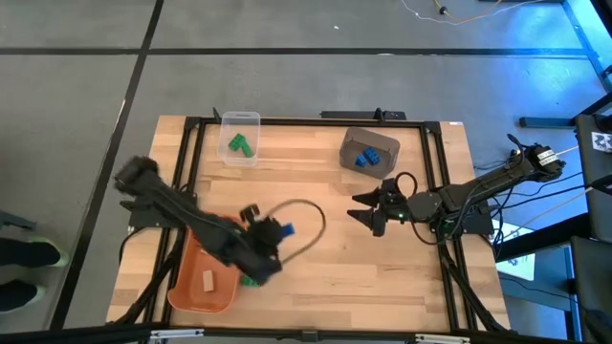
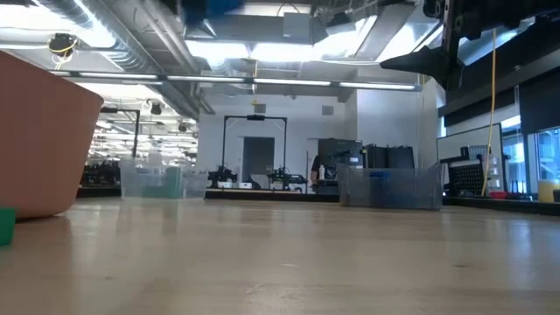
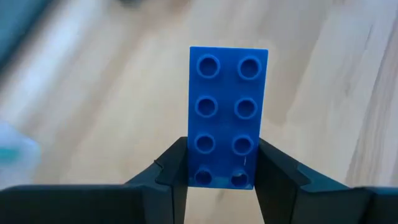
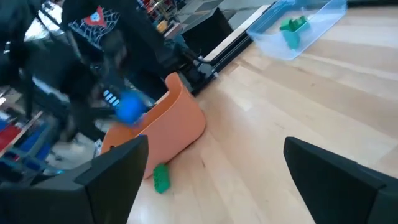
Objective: Sort & place blocks by color
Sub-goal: Put the blue game piece into the black bin
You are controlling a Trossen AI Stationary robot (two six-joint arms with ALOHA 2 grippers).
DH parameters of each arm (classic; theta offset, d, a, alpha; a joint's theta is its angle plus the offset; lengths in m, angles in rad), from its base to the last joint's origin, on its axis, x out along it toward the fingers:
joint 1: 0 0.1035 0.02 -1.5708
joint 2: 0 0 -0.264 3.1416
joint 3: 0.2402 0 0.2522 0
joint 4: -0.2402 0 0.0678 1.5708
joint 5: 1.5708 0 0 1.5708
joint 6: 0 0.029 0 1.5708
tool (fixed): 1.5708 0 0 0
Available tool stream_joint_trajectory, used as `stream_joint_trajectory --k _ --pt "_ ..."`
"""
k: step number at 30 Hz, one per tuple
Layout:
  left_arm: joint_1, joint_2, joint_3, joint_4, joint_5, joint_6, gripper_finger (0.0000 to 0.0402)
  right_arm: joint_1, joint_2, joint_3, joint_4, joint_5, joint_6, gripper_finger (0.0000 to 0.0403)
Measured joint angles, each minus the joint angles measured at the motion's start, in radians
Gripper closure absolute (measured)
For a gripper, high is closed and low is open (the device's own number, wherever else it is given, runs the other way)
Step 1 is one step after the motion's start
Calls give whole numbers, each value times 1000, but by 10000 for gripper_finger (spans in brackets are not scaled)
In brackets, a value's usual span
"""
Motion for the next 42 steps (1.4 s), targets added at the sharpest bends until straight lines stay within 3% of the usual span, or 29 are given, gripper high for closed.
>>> stream_joint_trajectory --k 3,7,14,18,22,29,32,36,42 --pt "-27 -138 -68 39 -108 16 274 0 0 0 -1 -27 1 30" --pt "-52 -343 -270 246 -151 66 274 0 0 0 0 -37 3 30" --pt "-53 -678 -747 980 -77 265 274 0 0 0 0 -37 1 30" --pt "33 -762 -964 1314 -29 296 274 -1 0 0 9 -36 -19 30" --pt "171 -765 -1066 1458 93 291 274 -1 0 0 31 -36 -151 30" --pt "430 -661 -1059 1510 340 293 274 -64 50 0 140 -14 -289 30" --pt "522 -596 -1040 1589 443 314 274 -117 127 0 218 -29 -290 30" --pt "621 -484 -1000 1646 560 333 274 -194 268 1 368 -135 -284 30" --pt "698 -312 -890 1700 807 356 274 -245 429 65 524 -202 -288 30"
